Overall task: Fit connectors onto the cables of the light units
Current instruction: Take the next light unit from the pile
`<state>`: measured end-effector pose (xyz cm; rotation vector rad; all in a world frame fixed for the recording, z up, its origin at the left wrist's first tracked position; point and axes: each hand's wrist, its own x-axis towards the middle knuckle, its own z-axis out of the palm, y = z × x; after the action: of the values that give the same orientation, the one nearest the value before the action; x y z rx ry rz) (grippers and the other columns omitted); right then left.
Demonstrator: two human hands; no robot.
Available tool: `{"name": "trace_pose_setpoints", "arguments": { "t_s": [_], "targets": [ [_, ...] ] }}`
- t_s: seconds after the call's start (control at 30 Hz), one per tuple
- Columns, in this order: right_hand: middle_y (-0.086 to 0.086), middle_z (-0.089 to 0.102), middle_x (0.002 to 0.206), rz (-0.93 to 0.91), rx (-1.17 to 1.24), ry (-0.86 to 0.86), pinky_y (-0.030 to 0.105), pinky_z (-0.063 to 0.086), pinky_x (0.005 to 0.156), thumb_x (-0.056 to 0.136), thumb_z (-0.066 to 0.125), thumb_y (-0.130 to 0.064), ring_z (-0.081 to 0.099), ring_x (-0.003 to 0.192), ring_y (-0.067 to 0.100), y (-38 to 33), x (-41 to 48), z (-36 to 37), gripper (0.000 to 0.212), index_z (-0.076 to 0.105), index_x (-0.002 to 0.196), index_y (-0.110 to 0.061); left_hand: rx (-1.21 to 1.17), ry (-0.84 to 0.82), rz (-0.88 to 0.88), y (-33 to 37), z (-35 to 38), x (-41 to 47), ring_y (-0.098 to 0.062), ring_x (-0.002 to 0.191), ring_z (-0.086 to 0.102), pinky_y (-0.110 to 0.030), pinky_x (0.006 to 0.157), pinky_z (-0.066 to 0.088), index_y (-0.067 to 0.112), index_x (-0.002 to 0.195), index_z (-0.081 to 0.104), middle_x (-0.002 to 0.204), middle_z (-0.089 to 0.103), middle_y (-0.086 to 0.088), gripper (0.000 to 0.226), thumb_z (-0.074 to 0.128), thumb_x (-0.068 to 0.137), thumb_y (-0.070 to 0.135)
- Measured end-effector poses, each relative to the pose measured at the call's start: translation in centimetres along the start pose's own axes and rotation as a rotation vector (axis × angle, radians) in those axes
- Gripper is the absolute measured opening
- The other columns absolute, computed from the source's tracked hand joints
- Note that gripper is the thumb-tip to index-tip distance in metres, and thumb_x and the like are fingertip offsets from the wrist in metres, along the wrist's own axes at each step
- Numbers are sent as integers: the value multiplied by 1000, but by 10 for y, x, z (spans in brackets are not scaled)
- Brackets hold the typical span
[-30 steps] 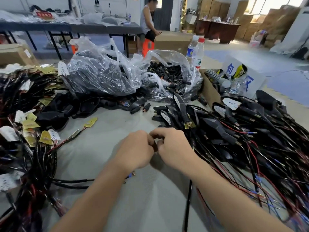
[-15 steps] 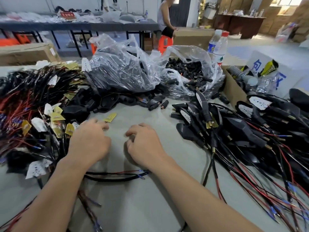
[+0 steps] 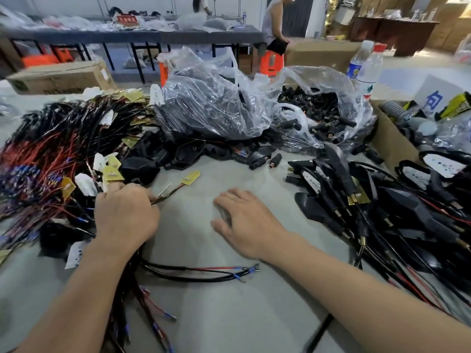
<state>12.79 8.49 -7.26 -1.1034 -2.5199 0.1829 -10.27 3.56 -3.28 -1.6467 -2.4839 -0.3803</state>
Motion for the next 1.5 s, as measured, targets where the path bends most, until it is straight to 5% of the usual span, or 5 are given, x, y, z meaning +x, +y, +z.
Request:
{"name": "trace_pose_setpoints", "arguments": {
  "t_s": [0.3, 0.6, 1.07, 1.33, 1.5],
  "targets": [
    [-1, 68, 114, 51, 60, 132, 36, 38, 104, 95, 56, -33, 49, 115, 20, -1, 10, -1, 27, 65, 114, -16, -87, 260, 70, 19, -17, -4, -33, 79, 53, -43, 80, 36, 13, 81, 79, 68, 65, -9, 20, 66, 93, 21],
    [5, 69, 72, 579, 1313, 105, 33, 51, 63, 94, 61, -29, 61, 60, 18, -63, 66, -29, 24, 72, 84, -10, -291, 251, 222, 45, -35, -3, -26, 58, 55, -32, 56, 40, 23, 82, 72, 58, 61, 3, 14, 62, 91, 26],
    [-1, 54, 52, 755, 1392, 676, 23, 28, 45, 99, 51, -5, 37, 45, 12, 20, 77, -93, 28, 69, 78, -11, -765, -1121, 410, 47, -32, -14, -14, 90, 74, -30, 84, 60, 32, 105, 80, 101, 79, -2, 37, 80, 70, 42],
    [0, 42, 44, 665, 1434, 425, 19, 15, 41, 98, 49, -8, 25, 37, 11, 39, 51, -107, 24, 65, 81, -7, -234, -1019, -3, 21, -36, 18, -19, 59, 71, -24, 50, 53, 6, 88, 77, 75, 78, -5, 27, 62, 95, 27],
    [4, 44, 46, 677, 1394, 268, 19, 21, 39, 94, 54, -7, 31, 39, 13, 25, 24, -68, 32, 71, 67, -12, -111, -277, 141, 54, -29, 58, -29, 91, 71, -38, 85, 60, 21, 108, 75, 101, 76, -8, 30, 67, 83, 35]
  ]
}}
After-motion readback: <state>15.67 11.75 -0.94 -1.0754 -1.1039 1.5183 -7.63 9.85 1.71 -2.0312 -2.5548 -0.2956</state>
